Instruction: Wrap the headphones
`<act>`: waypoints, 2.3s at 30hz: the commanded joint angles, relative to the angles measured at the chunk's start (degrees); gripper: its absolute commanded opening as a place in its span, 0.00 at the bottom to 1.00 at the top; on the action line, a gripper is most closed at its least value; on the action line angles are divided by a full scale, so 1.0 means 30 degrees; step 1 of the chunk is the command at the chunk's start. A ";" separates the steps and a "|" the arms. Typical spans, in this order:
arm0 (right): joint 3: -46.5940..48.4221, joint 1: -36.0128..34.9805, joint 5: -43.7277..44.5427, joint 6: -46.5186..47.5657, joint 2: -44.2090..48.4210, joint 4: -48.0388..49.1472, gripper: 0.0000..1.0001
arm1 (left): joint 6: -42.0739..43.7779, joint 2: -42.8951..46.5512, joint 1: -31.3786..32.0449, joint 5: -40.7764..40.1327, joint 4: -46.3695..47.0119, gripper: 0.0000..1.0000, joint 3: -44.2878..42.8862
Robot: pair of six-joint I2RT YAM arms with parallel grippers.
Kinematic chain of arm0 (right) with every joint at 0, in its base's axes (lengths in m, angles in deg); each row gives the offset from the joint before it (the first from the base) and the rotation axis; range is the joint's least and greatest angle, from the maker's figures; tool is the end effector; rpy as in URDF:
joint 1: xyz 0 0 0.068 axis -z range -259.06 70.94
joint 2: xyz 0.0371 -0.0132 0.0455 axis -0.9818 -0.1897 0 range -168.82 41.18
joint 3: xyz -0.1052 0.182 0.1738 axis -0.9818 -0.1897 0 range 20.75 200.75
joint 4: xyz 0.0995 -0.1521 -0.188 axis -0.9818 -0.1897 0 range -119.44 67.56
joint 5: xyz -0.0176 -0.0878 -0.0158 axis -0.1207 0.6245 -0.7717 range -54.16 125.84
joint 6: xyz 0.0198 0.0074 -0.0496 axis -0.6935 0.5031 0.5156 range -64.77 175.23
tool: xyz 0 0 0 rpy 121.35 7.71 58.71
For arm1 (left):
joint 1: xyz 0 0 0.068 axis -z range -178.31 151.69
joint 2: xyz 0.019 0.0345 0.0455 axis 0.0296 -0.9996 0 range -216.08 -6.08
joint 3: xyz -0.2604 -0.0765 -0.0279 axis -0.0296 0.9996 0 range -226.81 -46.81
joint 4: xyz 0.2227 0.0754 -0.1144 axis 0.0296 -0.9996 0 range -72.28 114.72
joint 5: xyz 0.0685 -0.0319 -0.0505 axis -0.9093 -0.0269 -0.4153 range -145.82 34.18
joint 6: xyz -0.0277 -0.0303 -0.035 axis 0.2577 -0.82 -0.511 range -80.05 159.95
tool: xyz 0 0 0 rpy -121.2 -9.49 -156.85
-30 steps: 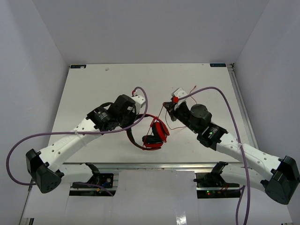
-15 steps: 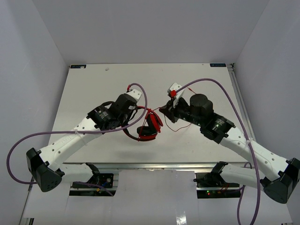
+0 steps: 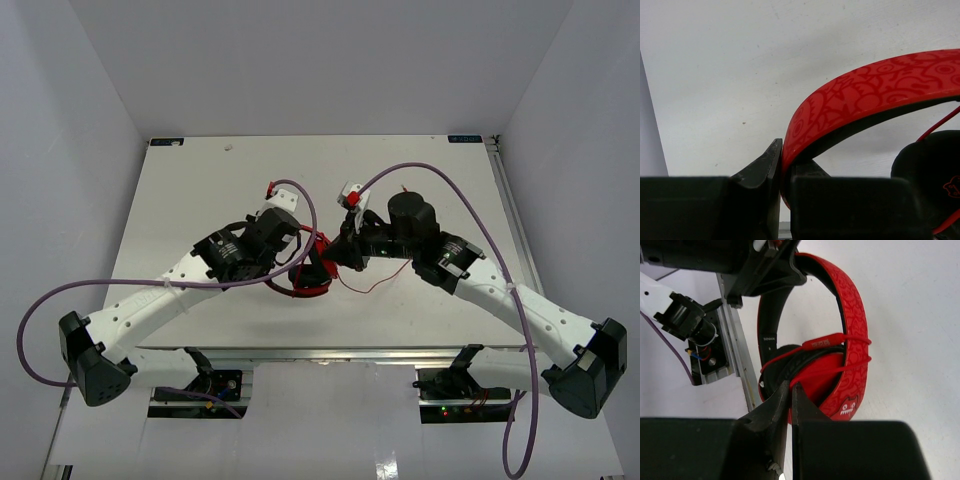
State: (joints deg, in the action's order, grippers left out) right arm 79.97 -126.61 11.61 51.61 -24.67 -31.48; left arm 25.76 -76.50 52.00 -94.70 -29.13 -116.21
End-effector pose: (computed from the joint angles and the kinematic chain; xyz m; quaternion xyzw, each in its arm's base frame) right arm 0.1679 0.2053 0.3569 -0.4090 0.6752 0.4059 0.4605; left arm 0.1680 -0.1674 0.3347 0.1832 0.8859 0.1165 0.4099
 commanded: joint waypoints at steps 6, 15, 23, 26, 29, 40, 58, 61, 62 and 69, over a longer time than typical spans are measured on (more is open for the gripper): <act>-0.0595 -0.0137 -0.2852 -0.1262 0.0225 0.3653 0.10 | -0.4013 0.0024 0.0136 -0.2334 0.0385 0.00 -0.0498; -0.1701 -0.0147 -0.3236 -0.2059 0.0211 0.5477 0.12 | -0.5987 0.0180 0.0107 -0.2097 -0.0449 0.00 -0.1449; -0.1939 -0.0118 -0.3576 -0.2511 -0.0470 0.6493 0.14 | -0.6895 0.0334 0.0130 -0.1899 -0.0604 0.00 -0.1693; -0.2185 -0.0118 -0.4057 -0.2769 -0.0682 0.6997 0.14 | -0.7334 0.0445 0.0124 -0.1922 -0.0709 0.00 -0.1939; -0.2352 -0.0147 -0.4332 -0.2955 -0.0779 0.7429 0.14 | -0.7714 0.0472 0.0107 -0.1866 -0.0819 0.00 -0.2471; -0.3535 -0.0251 -0.4334 -0.3284 -0.0033 0.8527 0.12 | -0.9115 0.0499 0.0112 -0.1698 -0.1760 0.00 -0.4241; -0.2166 -0.1796 -0.2292 -0.3918 0.0138 0.8540 0.08 | -0.9491 0.0495 0.0113 -0.1210 0.0053 0.00 -0.2986; -0.1217 -0.2243 -0.2082 -0.3918 -0.0374 0.8243 0.08 | -0.9376 0.0267 0.0136 -0.1219 0.0444 0.00 -0.2654; -0.0922 -0.2358 -0.2017 -0.3918 -0.0524 0.8143 0.08 | -0.9363 0.0227 0.0129 -0.1219 0.0534 0.00 -0.2569; 0.0528 -0.2860 -0.1663 -0.3766 -0.1593 0.7639 0.08 | -0.8926 0.0544 0.0124 -0.1033 0.1607 0.00 -0.1621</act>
State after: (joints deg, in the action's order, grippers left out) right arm 77.11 -132.50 10.50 40.69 -28.29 -7.50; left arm 0.64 -76.60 52.92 -95.85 -33.06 -121.77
